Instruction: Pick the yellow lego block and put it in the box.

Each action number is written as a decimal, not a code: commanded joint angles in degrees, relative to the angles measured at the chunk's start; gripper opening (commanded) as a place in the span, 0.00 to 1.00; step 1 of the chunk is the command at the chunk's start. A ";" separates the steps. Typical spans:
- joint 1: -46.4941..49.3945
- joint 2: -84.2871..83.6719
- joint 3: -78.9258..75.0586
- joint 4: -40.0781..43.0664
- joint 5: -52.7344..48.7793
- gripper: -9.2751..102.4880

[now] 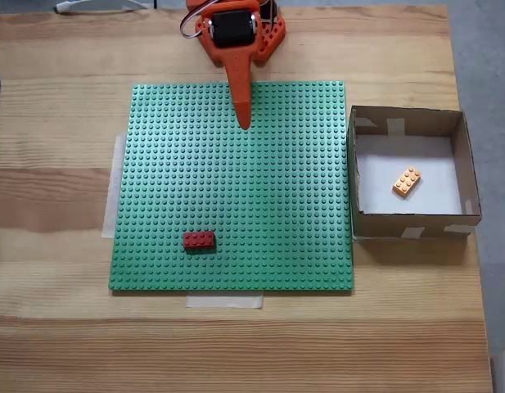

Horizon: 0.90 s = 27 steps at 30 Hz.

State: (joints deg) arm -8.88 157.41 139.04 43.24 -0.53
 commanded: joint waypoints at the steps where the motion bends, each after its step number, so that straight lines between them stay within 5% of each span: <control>1: 1.14 2.64 1.32 0.09 0.70 0.07; 27: 8.70 27.51 34.72 -1.85 0.44 0.07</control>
State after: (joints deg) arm -0.53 183.16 173.41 40.96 -0.09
